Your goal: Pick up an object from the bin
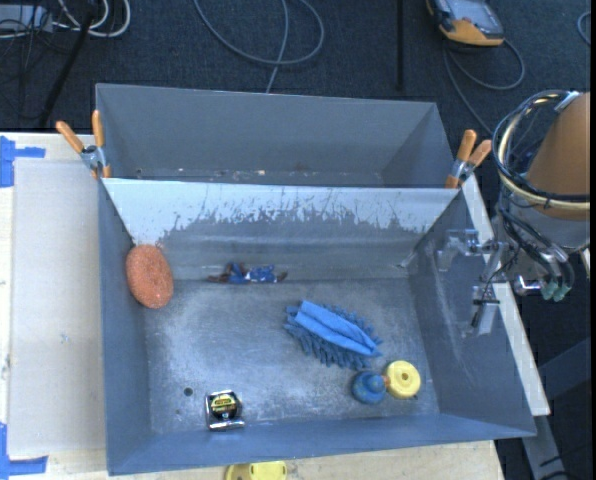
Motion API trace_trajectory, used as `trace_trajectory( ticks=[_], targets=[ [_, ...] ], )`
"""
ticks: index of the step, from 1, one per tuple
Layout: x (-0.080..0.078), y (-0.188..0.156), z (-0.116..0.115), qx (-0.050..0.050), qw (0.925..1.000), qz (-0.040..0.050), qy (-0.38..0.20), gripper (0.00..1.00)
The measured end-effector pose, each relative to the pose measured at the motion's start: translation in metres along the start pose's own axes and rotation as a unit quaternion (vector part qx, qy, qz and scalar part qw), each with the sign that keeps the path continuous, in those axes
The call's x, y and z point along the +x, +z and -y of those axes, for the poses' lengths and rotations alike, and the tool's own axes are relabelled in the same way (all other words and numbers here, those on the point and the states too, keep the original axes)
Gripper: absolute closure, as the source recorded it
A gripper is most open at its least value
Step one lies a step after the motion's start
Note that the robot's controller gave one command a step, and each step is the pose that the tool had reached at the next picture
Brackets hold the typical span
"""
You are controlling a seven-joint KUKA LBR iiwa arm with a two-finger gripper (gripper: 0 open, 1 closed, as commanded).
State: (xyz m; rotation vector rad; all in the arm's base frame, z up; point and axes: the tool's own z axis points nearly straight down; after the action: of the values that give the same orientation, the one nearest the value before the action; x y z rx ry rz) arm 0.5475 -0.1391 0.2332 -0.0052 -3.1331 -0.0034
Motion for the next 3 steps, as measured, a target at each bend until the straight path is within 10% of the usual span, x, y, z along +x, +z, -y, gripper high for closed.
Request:
trace_trajectory(
  ticks=[1,3],
  targets=[
    [-0.001,-0.005,-0.001,0.001,1.0000,0.0041,-0.002,0.00],
    [-0.021,0.077,-0.078,0.001,0.9922,0.0032,0.124,0.00]
  ],
)
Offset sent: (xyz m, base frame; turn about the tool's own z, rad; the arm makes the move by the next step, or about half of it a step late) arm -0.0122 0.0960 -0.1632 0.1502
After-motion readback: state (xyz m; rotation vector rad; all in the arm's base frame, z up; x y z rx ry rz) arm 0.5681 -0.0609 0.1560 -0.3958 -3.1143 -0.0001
